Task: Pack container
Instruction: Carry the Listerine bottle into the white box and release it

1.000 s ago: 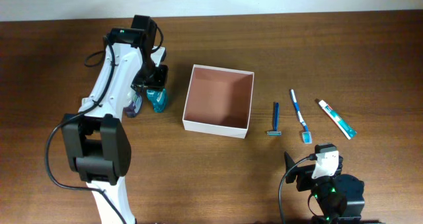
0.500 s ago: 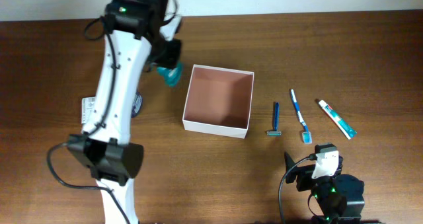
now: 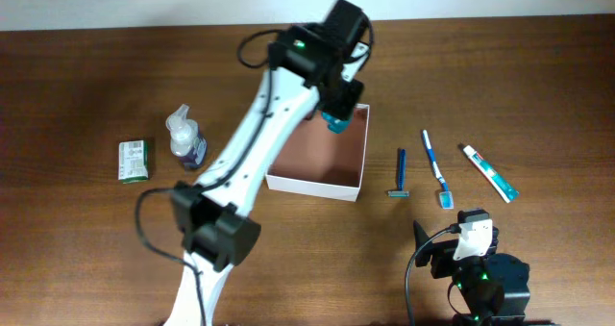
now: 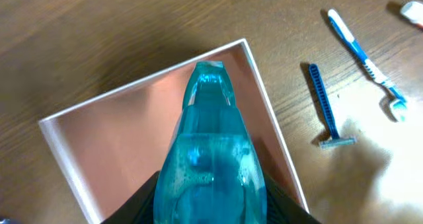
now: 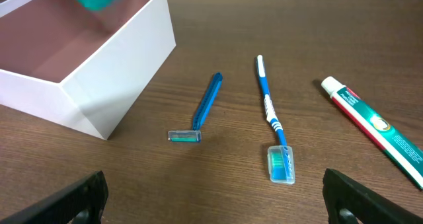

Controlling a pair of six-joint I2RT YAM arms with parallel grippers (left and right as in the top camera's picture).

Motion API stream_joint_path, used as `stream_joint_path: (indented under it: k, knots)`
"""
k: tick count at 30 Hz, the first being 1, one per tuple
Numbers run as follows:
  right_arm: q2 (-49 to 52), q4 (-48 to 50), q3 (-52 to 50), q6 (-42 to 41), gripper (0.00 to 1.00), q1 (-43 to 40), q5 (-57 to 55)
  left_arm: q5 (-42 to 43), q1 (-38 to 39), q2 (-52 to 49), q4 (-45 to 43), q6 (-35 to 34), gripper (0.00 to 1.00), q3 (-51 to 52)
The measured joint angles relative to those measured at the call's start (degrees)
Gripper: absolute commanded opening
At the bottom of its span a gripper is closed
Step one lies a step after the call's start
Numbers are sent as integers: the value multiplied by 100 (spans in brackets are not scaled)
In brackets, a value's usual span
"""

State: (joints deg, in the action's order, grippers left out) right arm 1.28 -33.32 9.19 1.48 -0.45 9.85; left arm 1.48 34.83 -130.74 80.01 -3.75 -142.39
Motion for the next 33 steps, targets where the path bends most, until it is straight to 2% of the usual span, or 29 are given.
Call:
stream_joint_path:
  k: [3, 5, 7, 9, 14, 21, 25, 31, 33]
  knots:
    - [0, 0, 0, 0, 99, 0, 0, 2, 79, -295, -118, -42, 10, 24]
    - [0, 0, 0, 2, 99, 0, 0, 2, 107, -476, -184, -42, 19, 44]
    - [0, 0, 0, 2, 99, 0, 0, 0, 111, -560, -258, -44, 34, 44]
    - [0, 0, 0, 2, 99, 0, 0, 0, 111, -614, -426, -42, 58, 44]
    - [0, -2, 0, 2, 99, 0, 0, 2, 111, -632, -625, -55, 76, 44]
    - [0, 0, 0, 2, 99, 0, 0, 2, 111, -632, -557, -57, 79, 42]
    - [0, 0, 0, -2, 99, 0, 0, 74, 105, -643, 280, -57, 79, -334]
    - [0, 0, 0, 4, 99, 0, 0, -37, -44, -433, 1563, -15, 78, -1486]
    - [0, 0, 0, -2, 99, 0, 0, -96, -170, -210, 1639, -13, 78, -1574]
